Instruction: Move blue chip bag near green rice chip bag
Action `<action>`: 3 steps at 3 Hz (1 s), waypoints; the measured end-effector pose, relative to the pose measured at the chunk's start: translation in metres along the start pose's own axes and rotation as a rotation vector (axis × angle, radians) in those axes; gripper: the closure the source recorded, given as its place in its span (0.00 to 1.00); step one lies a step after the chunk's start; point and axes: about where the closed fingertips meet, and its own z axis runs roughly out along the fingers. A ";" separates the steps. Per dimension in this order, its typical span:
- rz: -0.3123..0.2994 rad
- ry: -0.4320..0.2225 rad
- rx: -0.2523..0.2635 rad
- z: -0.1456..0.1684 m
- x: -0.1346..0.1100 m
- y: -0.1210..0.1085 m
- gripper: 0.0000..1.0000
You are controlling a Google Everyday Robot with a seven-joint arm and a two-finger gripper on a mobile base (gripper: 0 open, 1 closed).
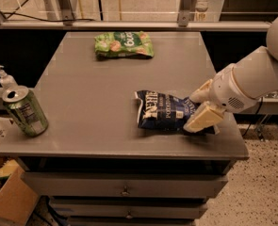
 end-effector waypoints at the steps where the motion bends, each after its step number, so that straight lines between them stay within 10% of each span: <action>1: 0.015 -0.012 0.003 -0.002 -0.002 -0.001 0.63; 3: 0.056 -0.061 0.049 -0.025 -0.015 -0.018 1.00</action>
Offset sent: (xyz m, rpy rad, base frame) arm 0.0093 -0.0060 0.0244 0.0466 -0.0186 -0.0531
